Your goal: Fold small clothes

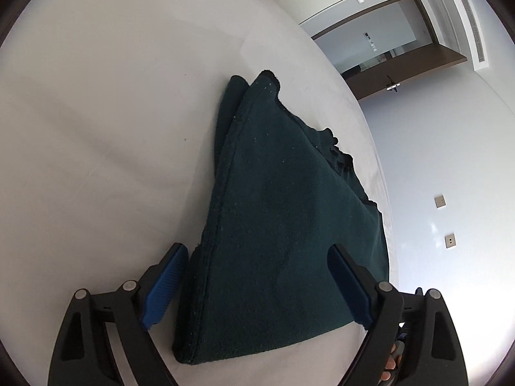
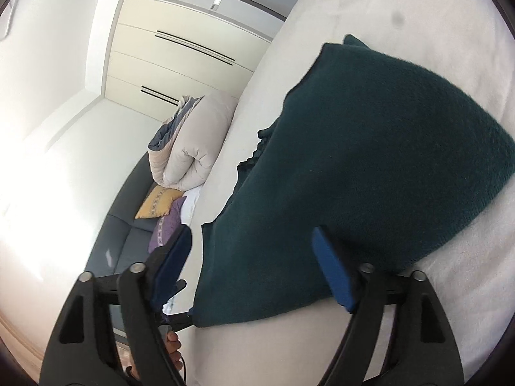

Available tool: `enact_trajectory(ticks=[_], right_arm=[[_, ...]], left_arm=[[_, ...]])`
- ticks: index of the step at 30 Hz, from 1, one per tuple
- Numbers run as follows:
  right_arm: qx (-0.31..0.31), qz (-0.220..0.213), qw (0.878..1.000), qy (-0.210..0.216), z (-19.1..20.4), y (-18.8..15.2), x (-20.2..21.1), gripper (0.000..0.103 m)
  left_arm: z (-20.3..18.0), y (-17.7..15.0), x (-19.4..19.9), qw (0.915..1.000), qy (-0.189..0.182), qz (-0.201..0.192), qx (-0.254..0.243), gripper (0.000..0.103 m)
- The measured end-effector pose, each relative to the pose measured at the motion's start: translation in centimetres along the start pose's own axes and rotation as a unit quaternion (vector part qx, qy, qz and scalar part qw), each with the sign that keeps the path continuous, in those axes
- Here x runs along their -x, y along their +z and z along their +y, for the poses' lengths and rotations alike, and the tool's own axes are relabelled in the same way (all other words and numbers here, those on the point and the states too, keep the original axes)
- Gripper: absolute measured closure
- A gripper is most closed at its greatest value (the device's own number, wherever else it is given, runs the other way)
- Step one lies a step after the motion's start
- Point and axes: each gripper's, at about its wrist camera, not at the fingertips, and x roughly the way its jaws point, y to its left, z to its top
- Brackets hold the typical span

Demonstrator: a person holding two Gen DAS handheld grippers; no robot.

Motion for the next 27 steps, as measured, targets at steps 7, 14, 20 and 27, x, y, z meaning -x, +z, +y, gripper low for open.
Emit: enact_trajectory(ticks=[7,14,20,27], right_arm=[[0.048,0.051,0.997,0.022,6.2,1.4,-2.3,0.021],[0.066,0.095,0.993,0.023,10.3,1.4,-6.1,0.021],[0.088,0.134,0.987,0.013,12.9,0.8,-10.1,0.021],[0.102,0.19,0.976,-0.009,14.0,-0.3,-16.1,0.021]], left_arm=[[1.0,1.6,-1.1,0.9964,-0.016,0.064,0.053,0.015],[0.7,2.0,-1.8,0.9919,-0.013,0.116,0.05,0.024],[3.4,1.2,-2.7,0.9793,-0.065,0.151,0.118,0.083],[3.2,0.3,-1.6,0.9823,-0.099,0.094,0.128,0.092]])
